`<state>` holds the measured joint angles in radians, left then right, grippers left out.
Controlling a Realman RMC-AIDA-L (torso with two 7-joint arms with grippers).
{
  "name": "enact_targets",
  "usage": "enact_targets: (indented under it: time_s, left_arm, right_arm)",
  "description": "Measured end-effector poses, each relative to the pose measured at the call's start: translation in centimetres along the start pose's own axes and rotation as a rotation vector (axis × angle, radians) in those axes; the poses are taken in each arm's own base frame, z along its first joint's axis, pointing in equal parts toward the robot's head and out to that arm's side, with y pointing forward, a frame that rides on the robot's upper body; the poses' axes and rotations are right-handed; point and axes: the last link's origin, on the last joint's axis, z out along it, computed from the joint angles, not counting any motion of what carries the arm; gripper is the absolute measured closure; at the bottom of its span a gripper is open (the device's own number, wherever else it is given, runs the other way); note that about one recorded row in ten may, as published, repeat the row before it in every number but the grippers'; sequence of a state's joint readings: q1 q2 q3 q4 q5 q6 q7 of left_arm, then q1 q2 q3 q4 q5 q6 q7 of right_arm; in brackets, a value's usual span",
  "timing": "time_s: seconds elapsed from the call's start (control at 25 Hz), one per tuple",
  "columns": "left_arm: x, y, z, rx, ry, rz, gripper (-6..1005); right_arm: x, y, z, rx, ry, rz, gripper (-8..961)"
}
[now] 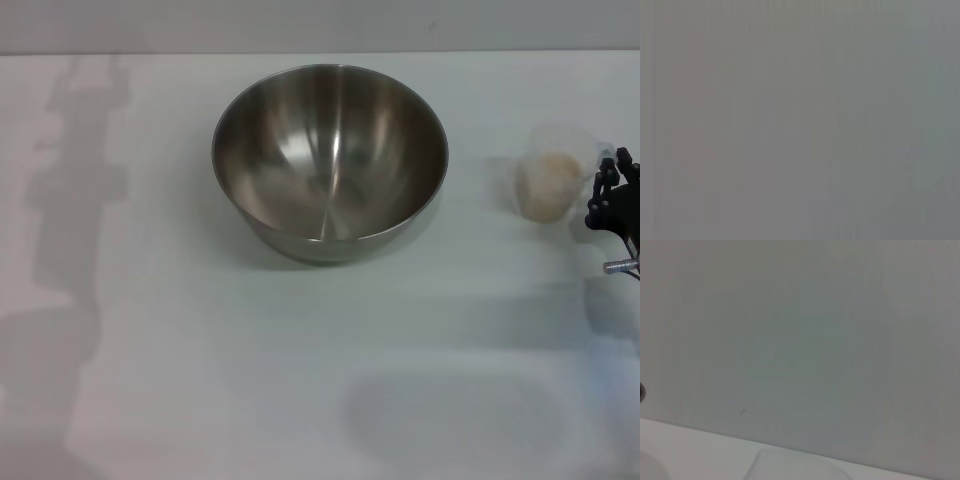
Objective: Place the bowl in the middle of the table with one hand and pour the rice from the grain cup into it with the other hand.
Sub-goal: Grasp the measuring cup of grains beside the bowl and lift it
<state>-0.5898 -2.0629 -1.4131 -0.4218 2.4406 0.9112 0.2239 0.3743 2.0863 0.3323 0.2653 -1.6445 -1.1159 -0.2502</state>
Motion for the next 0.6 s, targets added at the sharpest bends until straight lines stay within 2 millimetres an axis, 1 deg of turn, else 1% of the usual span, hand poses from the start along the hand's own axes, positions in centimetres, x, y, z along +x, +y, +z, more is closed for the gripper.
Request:
enact_targets:
  time_s: [0.28,0.48,0.6]
  left_arm:
    - [-0.05,-0.18,0.01,0.005,-0.002,0.001,482]
    - [-0.10,-0.22,-0.01,0.005,-0.004,0.003,482]
    - [-0.12,-0.23,-0.03,0.006,-0.004,0.003,482]
  right_arm:
    - [-0.15,-0.06,0.01,0.005,-0.010,-0.005,926]
    - [-0.20,-0.23,0.06,0.015,-0.012,-0.004,933]
    - [-0.58,-0.39,0.05,0.023,-0.039,-0.009,938]
